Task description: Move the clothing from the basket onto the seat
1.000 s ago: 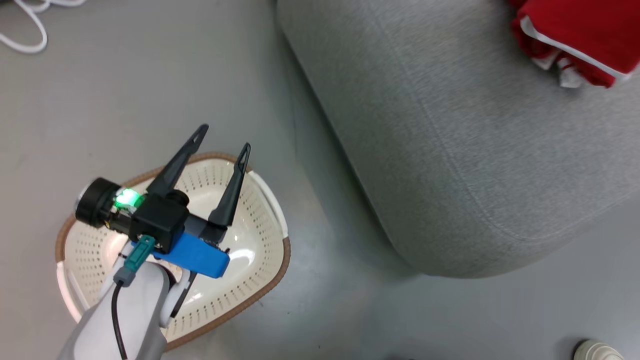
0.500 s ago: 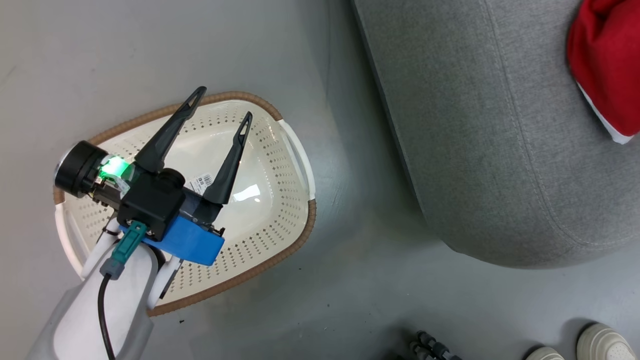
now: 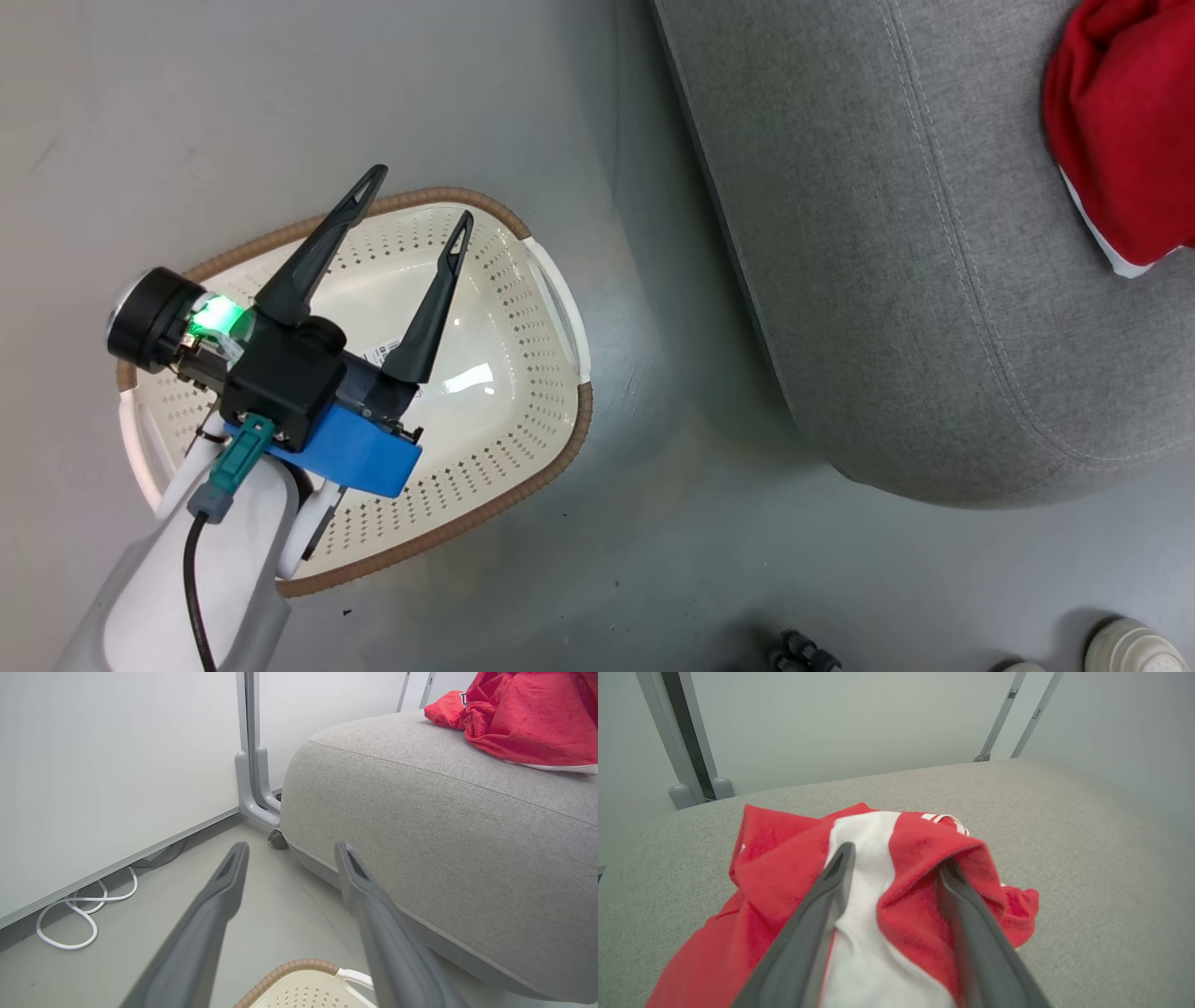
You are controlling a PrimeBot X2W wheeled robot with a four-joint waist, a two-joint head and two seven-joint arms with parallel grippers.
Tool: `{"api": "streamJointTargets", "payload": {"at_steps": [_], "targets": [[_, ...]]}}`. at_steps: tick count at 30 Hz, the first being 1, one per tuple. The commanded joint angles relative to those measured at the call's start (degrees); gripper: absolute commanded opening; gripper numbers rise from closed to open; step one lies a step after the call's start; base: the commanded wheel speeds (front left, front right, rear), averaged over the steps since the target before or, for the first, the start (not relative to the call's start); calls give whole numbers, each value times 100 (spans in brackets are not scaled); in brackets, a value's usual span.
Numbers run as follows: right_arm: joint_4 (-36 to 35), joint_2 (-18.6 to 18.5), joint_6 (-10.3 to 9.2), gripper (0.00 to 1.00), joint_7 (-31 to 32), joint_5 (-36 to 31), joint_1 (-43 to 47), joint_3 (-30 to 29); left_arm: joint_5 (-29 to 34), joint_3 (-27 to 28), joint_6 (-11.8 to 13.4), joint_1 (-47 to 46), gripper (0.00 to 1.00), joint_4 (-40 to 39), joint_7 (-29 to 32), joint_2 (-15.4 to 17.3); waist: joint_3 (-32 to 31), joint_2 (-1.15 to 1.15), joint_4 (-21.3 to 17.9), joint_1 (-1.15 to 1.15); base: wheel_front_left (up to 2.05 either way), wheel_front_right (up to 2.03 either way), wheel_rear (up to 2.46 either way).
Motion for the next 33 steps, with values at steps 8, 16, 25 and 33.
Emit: {"api": "streamJointTargets", "payload": {"at_steps": [8,16,25,33], "targets": [[170,-102,1,100,-18,52,-109,153,-65,-35,47,-88,100,106,-99,-51,-108,0,42,0,0,0,0],[220,-81,1,100,-168,188,241,445,-258,-22,102,92,100,471,-261,-356,-688,0,201,0,0,0,0],[-580,181,1,100,-187,134,1437,918,-578,407,98,756,100,754,-293,-970,-1985,0,577,0,0,0,0],[-1710,564,2,100,123,-326,2771,707,-568,931,3,1442,100,954,-293,-1350,-2883,0,1088,0,0,0,0]]}}
